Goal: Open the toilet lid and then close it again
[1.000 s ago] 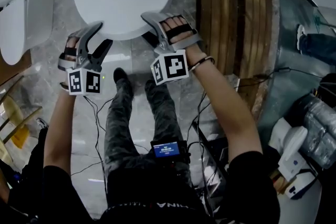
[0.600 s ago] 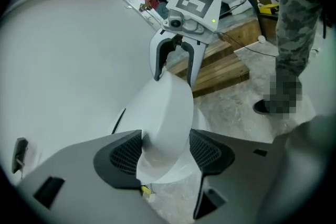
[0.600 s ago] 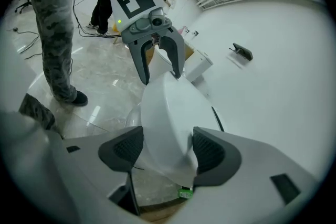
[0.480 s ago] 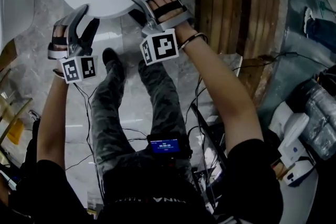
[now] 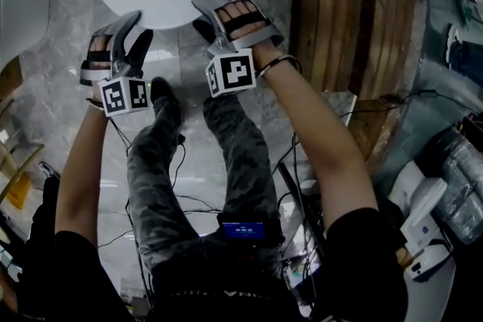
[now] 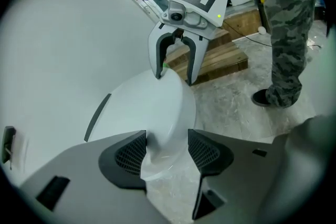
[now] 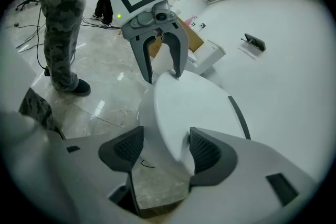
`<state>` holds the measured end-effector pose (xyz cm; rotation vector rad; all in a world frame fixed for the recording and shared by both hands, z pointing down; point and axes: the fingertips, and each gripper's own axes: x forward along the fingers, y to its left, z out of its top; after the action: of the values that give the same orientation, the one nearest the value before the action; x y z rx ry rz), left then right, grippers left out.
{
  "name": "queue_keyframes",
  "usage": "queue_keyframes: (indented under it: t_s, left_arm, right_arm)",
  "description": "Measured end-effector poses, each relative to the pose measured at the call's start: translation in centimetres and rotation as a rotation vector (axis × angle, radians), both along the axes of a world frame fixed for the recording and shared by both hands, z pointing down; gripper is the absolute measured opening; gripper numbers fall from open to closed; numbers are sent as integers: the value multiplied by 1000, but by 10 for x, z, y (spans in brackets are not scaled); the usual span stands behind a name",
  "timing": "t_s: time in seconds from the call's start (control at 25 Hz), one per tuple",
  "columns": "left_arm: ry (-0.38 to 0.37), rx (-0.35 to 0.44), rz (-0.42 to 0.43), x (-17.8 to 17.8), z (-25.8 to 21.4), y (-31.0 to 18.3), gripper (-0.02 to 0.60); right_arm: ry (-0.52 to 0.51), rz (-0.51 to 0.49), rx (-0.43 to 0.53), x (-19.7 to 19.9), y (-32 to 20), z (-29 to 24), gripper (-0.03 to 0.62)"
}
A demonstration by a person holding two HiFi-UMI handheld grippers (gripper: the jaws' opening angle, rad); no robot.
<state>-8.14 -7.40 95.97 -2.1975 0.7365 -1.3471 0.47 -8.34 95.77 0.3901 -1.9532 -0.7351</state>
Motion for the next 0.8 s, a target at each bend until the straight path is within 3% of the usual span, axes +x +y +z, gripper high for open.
queue_keyframes:
  t_s: [0.4,0.64,0.8]
  left_arm:
    - [7,4,18,-6,16,-6,241]
    - [3,-97,-15,-5,6,-7,222]
    - [35,-154,-51,-10,-33,-8,221]
  right_arm:
    - [-12,-9,-23,-6,-7,18,267]
    - [13,34,-144,-3,-7,9,236]
    - [-21,91,-221,-5,-9,-34,229]
